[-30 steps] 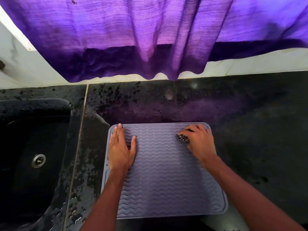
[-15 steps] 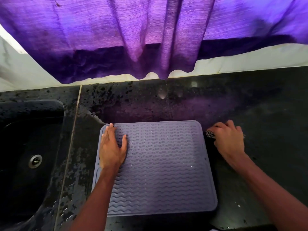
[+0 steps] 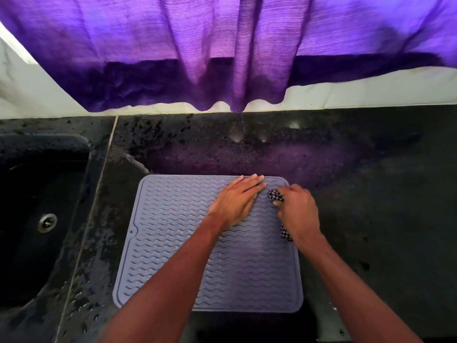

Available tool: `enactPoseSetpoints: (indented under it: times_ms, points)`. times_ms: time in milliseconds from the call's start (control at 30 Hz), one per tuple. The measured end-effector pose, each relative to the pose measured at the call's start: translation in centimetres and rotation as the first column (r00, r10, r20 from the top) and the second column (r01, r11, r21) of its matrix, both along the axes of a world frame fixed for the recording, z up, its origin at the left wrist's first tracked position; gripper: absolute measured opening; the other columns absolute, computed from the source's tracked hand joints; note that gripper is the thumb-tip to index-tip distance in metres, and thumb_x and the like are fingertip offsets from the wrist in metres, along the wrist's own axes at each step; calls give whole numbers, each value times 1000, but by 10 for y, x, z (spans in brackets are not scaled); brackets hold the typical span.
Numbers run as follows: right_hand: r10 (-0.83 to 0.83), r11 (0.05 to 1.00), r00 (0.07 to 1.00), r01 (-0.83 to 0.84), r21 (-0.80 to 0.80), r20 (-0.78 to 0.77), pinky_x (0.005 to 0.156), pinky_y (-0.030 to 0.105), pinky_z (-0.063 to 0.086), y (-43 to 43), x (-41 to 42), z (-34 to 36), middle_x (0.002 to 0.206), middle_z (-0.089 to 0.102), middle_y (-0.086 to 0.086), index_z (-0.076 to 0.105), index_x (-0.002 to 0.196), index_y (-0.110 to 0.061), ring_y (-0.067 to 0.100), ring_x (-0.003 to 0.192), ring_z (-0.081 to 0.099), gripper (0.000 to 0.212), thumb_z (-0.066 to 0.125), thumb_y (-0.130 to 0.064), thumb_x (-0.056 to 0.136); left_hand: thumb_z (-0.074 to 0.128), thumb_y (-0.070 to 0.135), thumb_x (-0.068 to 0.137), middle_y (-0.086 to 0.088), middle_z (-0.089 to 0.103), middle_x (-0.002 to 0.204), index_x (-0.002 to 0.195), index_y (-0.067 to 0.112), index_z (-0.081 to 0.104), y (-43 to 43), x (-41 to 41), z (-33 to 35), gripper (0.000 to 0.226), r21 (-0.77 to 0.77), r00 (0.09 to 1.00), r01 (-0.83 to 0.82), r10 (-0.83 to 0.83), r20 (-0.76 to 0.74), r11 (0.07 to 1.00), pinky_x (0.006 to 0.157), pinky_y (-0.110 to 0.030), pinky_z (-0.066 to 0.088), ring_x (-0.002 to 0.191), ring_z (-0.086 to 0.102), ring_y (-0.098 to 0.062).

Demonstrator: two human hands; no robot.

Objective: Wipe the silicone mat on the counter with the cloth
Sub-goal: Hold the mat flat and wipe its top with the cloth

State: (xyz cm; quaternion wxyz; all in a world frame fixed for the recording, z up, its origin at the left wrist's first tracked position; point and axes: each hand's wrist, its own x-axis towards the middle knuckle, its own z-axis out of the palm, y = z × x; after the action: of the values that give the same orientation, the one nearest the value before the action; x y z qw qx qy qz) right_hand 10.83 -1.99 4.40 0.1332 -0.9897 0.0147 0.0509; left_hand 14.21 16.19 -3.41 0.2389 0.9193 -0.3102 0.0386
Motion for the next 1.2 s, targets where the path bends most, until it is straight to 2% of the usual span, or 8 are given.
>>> enactPoseSetpoints:
  times_ms: [133,300,433,533,700,1000,1100,1200]
  points:
    - [-1,1000,1000,2,-17,21,74,41,53,4,-1,-2,106,62,7,67,110,-16,29,97,53,35,69,-5,76,38,22,100,-1,50,154,144,14,56,-2,-1,2,48,27,1000,-16,17,-16,1000,122,-38,29,144,43,-18]
    - [-56,998,998,56,11,6,71,39,52,-3,18,9,95,65,9,70,99,-17,34,91,62,19,70,-12,80,38,23,98,-1,49,154,146,16,53,-1,-3,4,51,62,999,-36,38,-21,997,120,-41,32,143,44,-18]
    - [-43,998,998,45,-53,35,68,41,51,-6,26,9,100,61,5,67,106,-20,32,94,57,24,65,-12,84,36,27,82,-6,65,132,142,24,57,-28,-7,17,64,167,990,-135,138,-6,977,105,-47,46,118,61,-28]
    - [27,996,1000,-26,-90,4,70,42,53,-9,23,7,106,61,2,66,113,-20,28,99,53,34,70,-10,81,37,29,82,-6,63,126,138,26,60,-42,-9,16,61,187,977,-212,213,14,959,106,-49,41,112,58,-28]
    - [36,995,997,-41,-91,-65,70,42,53,-18,16,8,100,61,4,69,103,-15,29,94,55,22,69,-13,81,42,30,86,-1,57,127,141,27,55,-40,-8,12,57,211,972,-234,229,51,949,109,-46,36,112,51,-23]
    - [91,986,979,-114,-121,-181,68,36,49,-18,-48,21,101,59,-1,68,106,-21,23,94,53,24,68,-16,82,57,28,87,-2,55,128,144,27,53,-40,-7,8,57,214,969,-244,230,86,946,109,-47,36,112,49,-23]
    - [84,990,965,-108,-86,-250,73,36,51,-19,-59,27,103,63,-1,69,104,-24,24,97,57,22,67,-19,83,57,28,86,-2,55,126,144,27,53,-40,-8,8,58,217,968,-248,233,90,944,109,-46,36,111,49,-23]
    - [43,999,933,-45,3,-358,74,34,53,-26,-43,36,94,69,2,72,93,-26,27,91,65,15,72,-27,78,56,27,87,-1,55,127,144,27,53,-39,-7,9,57,204,969,-246,238,65,947,109,-46,34,111,50,-23]
